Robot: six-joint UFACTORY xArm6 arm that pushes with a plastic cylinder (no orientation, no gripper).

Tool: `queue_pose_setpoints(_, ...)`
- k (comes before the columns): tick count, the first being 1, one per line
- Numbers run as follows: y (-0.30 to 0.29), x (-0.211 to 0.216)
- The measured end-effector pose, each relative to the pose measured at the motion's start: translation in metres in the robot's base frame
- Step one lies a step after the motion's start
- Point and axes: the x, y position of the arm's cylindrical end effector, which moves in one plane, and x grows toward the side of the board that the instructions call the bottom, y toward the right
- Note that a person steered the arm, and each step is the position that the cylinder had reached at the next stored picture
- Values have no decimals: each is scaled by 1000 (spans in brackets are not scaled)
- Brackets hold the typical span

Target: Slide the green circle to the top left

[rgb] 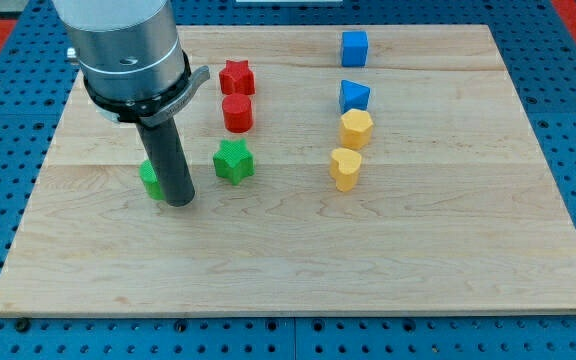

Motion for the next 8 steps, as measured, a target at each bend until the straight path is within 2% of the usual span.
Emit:
queue_pose_setpoints(1,-12,1)
queue_pose_setpoints(2,-17,-32)
queue_pose_setpoints(3,-34,-42)
queue_pose_setpoints(4,-53,-38)
queue_pose_setpoints(6,-68,-132)
queue_pose_setpoints(8,-57,-170)
